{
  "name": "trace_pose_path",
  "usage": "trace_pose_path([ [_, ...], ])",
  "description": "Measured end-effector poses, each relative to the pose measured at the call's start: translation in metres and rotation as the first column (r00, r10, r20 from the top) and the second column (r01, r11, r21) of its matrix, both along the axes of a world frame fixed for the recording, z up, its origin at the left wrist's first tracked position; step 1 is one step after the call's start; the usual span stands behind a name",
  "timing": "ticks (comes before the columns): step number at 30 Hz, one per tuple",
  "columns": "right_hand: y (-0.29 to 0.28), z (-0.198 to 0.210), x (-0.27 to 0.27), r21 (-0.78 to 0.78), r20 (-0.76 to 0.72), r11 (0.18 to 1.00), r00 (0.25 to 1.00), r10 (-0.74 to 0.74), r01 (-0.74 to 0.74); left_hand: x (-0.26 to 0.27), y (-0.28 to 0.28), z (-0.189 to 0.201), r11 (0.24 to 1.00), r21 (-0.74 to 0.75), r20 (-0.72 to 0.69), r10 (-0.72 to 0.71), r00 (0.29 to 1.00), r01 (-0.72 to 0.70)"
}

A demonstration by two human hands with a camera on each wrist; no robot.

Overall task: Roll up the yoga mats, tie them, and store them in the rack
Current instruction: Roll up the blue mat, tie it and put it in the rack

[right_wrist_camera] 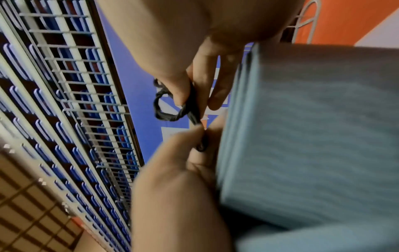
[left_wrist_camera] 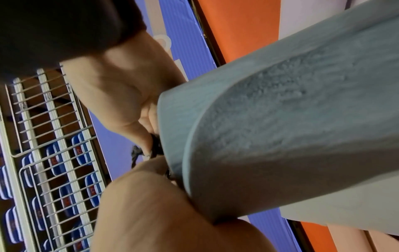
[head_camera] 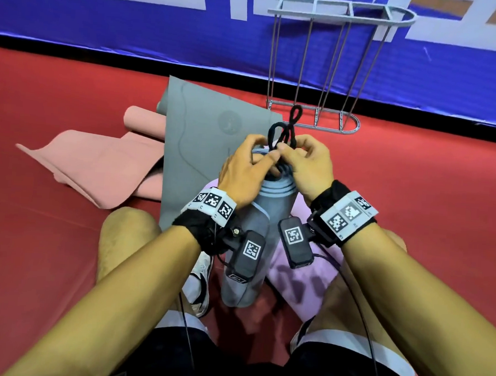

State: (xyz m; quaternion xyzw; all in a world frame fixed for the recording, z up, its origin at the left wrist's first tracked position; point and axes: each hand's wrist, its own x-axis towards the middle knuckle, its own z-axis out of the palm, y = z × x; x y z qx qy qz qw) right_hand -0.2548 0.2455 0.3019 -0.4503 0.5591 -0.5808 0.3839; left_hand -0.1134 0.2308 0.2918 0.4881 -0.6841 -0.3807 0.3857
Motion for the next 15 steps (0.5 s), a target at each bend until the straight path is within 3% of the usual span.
trace_pose_path([
  [4, 0.004, -0.003, -0.006, 0.025, -0.091, 0.999, 0.995, 0.049, -0.047, -0.006, 0.002, 0.005, 0.999, -0.021, 0.010, -0.028, 1.000, 0.029],
  [7, 0.003, -0.004, -0.012, 0.011, -0.106, 1.000, 0.994, 0.000, 0.002, -0.008, 0.001, 0.005, 0.998, -0.062, 0.018, 0.001, 1.000, 0.000],
  [11, -0.001, 0.002, -0.016, 0.001, 0.148, 0.995, 0.984, -0.099, 0.099, -0.011, -0.002, 0.001, 0.997, -0.063, 0.062, 0.048, 0.997, -0.044],
  [13, -0.002, 0.006, -0.014, 0.019, 0.300, 0.994, 0.948, -0.105, 0.104, -0.010, -0.005, 0.000, 0.999, -0.026, 0.019, 0.028, 0.999, -0.027],
  [15, -0.002, 0.008, -0.011, 0.041, 0.361, 0.993, 0.925, -0.120, 0.113, -0.008, -0.009, -0.001, 1.000, -0.005, -0.033, -0.002, 0.999, 0.002],
])
